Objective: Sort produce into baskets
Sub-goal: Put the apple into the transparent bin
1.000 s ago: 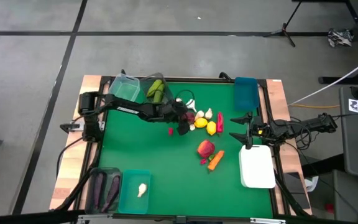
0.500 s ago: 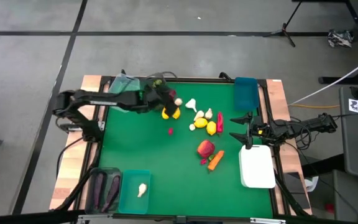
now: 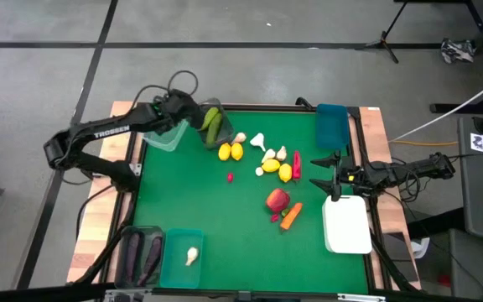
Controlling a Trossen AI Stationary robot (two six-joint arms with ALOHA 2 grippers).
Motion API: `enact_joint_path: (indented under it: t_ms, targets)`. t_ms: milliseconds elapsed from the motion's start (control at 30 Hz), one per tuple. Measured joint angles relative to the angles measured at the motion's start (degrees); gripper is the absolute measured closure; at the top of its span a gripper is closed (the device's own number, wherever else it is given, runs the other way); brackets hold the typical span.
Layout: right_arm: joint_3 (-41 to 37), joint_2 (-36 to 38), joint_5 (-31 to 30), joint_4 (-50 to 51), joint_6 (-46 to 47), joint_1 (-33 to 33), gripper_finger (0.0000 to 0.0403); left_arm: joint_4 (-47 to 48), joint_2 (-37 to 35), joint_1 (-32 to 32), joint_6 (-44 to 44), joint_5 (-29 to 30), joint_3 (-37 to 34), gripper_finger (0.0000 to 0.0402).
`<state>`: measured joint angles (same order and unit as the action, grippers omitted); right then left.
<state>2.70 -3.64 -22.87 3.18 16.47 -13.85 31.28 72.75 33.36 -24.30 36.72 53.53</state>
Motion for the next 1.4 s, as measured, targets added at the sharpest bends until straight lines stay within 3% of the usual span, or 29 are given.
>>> enact_joint_path:
  t_ms: [433,567,700,933,1033,1200,1333,1400]
  targets:
    - [0.01,0.01,0.0,-0.04,0.0,0.0,0.0027,-0.17,-0.39,10.46,-3.35,-1.97,-7.37,0.0165]
    - [0.02,0.02,0.0,-0.04,0.0,0.0,0.0027,-0.23,-0.39,12.34,-4.15,-4.29,-9.33,0.0139]
    - [0.02,0.0,0.0,-0.04,0.0,0.0,0.0027,-0.63,-0.39,12.82,-2.96,-4.65,-10.85,0.0115]
    - [0.01,0.01,0.0,-0.04,-0.02,0.0,0.0027,-0.79,-0.53,11.79,-2.3,-5.22,-10.34,0.0111]
    - [0.01,0.01,0.0,-0.05,-0.02,0.0,0.0027,-0.3,-0.8,10.43,-1.77,-6.2,-9.51,0.011]
    - [0.01,0.0,-0.01,-0.04,-0.02,0.0,0.0027,-2.39,-4.56,4.89,1.86,-14.99,-7.64,0.011]
    - [0.0,0.0,-0.02,-0.07,-0.02,0.0,0.0027,-11.96,-8.98,-2.9,1.88,-24.12,-7.25,0.011]
    - [0.01,0.0,-0.02,-0.07,-0.04,0.0,0.0027,-17.69,-9.44,-8.45,0.72,-25.99,-7.21,0.011]
